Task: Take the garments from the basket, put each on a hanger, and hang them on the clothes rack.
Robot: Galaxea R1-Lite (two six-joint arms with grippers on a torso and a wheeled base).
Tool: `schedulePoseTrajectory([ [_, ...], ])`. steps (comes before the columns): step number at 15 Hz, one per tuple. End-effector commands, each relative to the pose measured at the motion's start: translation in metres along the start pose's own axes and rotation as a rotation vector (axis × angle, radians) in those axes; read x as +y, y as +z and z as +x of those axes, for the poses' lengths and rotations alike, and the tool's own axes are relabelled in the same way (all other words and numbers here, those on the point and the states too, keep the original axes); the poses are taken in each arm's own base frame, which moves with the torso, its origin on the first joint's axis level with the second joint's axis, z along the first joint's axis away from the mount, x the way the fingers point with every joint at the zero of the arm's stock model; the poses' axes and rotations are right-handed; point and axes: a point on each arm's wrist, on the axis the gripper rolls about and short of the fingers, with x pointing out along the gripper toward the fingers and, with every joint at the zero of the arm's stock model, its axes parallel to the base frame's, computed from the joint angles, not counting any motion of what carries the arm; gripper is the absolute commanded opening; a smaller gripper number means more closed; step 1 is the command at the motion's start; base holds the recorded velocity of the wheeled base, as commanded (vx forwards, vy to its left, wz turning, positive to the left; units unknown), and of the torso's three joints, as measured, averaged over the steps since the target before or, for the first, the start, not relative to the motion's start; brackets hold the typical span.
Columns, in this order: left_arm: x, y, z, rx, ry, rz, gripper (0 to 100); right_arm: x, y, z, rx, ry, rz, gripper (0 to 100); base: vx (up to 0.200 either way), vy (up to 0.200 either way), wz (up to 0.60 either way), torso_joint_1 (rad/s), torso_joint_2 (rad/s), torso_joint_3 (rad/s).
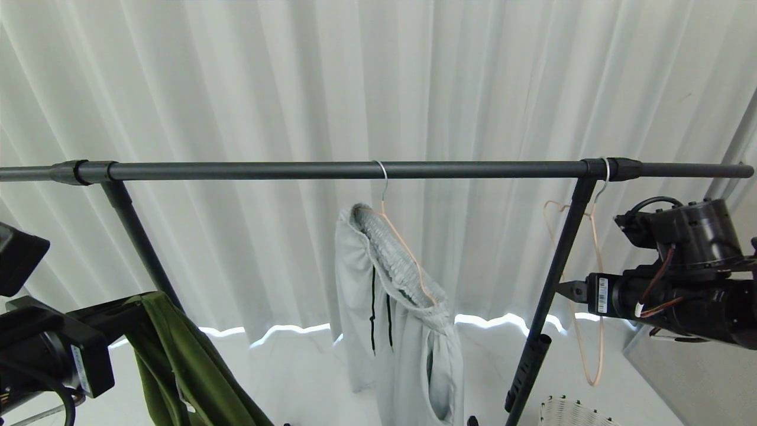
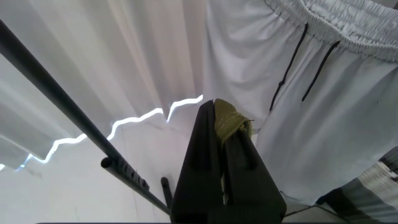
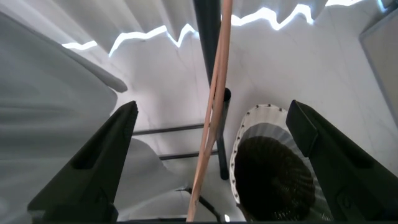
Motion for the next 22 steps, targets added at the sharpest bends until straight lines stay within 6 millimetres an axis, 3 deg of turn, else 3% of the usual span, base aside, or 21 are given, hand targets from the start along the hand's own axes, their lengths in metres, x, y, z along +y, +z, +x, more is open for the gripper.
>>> schedulePoseTrajectory([
  [1, 0.0, 0.0, 0.0, 0.002, 0.0, 0.0, 0, -0.001, 0.0, 0.002, 0.001, -0.006, 0.002, 0, 0.0, 0.0, 0.0, 0.0, 0.0, 0.0],
  [5, 0.0, 0.0, 0.001, 0.003, -0.001, -0.001, 0, 0.0, 0.002, 0.007, -0.013, -0.004, 0.008, 0, 0.0, 0.0, 0.0, 0.0, 0.0, 0.0],
  [12, 0.0, 0.0, 0.0, -0.001, 0.0, 0.001, 0, -0.003, 0.005, -0.006, -0.04, 0.004, -0.008, 0, 0.0, 0.0, 0.0, 0.0, 0.0, 0.0],
  [18, 0.0, 0.001, -0.001, -0.007, 0.001, 0.003, 0, -0.014, 0.016, -0.033, -0.129, 0.008, -0.042, 0, 0.0, 0.0, 0.0, 0.0, 0.0, 0.0],
  [22, -0.001, 0.001, -0.003, -0.013, 0.002, 0.006, 0, -0.027, 0.003, -0.054, -0.156, 0.006, -0.045, 0, 0.0, 0.0, 0.0, 0.0, 0.0, 0.0],
])
